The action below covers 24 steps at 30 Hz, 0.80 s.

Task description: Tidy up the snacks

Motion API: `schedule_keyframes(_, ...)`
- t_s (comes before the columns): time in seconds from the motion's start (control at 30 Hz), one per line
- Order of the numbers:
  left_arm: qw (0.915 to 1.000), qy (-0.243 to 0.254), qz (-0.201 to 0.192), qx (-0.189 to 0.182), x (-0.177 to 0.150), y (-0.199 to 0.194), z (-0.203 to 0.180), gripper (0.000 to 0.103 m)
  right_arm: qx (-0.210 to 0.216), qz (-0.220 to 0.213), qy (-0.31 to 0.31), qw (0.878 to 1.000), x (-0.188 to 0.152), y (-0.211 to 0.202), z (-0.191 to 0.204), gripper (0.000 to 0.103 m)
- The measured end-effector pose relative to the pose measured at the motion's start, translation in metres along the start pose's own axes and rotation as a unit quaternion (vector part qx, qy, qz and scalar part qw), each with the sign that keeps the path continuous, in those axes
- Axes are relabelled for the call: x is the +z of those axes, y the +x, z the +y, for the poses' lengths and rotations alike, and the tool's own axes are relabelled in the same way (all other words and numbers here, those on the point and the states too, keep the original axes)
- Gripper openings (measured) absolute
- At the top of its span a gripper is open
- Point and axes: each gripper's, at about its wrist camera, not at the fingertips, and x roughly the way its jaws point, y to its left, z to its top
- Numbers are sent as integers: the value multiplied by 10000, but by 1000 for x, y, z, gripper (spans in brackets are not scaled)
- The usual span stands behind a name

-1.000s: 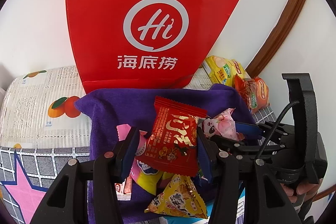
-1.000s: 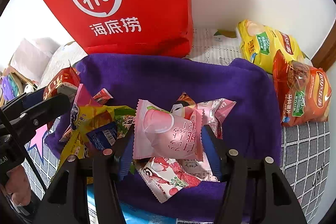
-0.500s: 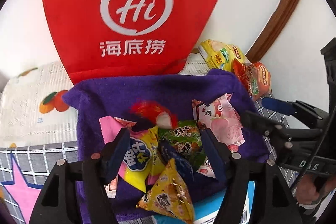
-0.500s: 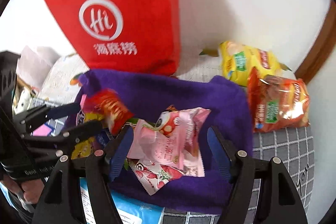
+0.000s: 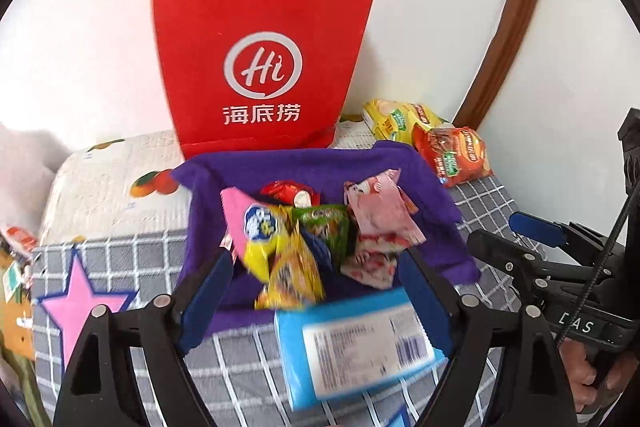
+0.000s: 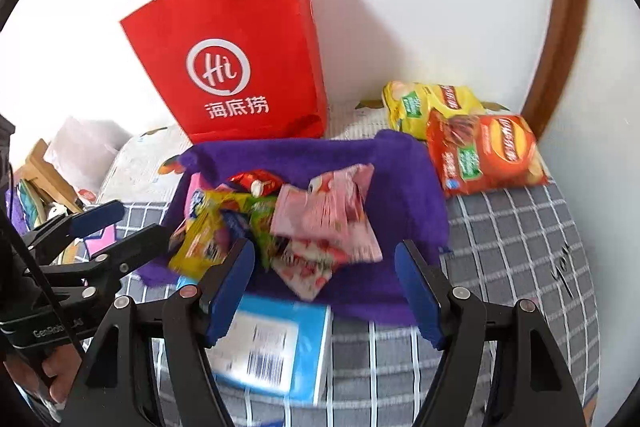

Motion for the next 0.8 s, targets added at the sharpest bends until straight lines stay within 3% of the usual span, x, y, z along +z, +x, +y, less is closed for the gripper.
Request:
schedule_keyframes(0.2, 9995, 36, -275, 179, -29, -51, -12, 93, -43, -152, 60, 9999, -36, -45, 5, 73)
schedule_keyframes(0.4, 9979, 115, -539, 350, -55, -93, -23, 98, -272, -460, -44, 9986, -71, -90, 14, 99)
schedule_keyframes(0.8, 9956, 66, -782, 509, -86, -138, -31, 99, -379, -646, -7, 9972, -109, -141, 21, 101)
